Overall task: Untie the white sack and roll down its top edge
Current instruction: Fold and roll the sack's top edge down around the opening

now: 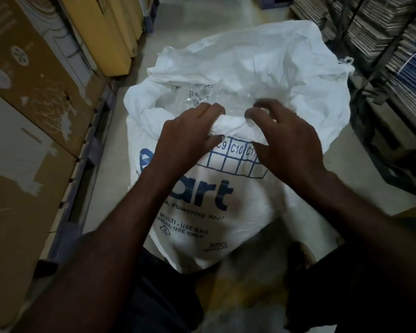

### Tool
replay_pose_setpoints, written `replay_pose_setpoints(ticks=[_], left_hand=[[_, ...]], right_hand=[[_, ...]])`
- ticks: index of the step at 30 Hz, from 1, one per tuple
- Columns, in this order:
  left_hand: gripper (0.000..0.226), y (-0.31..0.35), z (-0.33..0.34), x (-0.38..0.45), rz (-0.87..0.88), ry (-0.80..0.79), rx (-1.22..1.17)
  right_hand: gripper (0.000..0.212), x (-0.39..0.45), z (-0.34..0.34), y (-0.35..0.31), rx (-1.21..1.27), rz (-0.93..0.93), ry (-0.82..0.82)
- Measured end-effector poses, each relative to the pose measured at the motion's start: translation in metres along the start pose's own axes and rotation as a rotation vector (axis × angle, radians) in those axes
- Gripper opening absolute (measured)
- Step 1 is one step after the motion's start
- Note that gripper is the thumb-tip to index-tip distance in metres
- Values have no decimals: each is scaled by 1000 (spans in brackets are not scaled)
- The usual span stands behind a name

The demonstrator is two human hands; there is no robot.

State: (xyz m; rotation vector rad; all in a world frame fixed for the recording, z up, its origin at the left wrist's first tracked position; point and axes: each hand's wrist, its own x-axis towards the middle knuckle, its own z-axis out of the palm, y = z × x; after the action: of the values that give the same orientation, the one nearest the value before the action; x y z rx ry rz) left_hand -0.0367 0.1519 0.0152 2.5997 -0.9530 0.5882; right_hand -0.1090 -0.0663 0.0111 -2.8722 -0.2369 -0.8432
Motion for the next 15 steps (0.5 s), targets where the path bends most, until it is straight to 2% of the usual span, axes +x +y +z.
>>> replay_pose_setpoints(ticks=[4,8,10,12,15], left_hand=[[51,6,2,-1,22,12,31],[44,9,4,0,-13,-44,55],[50,6,2,-1,-11,-149,-94],[61,-1,-6,-6,-41,-322,-290],[66,-11,-14,-14,-135,-505,-424]], right_hand=[[63,-3,4,-8,14,-45,16],[62,-2,13,-9,6,-48,-7],[65,-2,16,-6,8,-72,3],[74,-3,20,-1,-4,-125,18],[89,-8,24,1,-40,-163,1]])
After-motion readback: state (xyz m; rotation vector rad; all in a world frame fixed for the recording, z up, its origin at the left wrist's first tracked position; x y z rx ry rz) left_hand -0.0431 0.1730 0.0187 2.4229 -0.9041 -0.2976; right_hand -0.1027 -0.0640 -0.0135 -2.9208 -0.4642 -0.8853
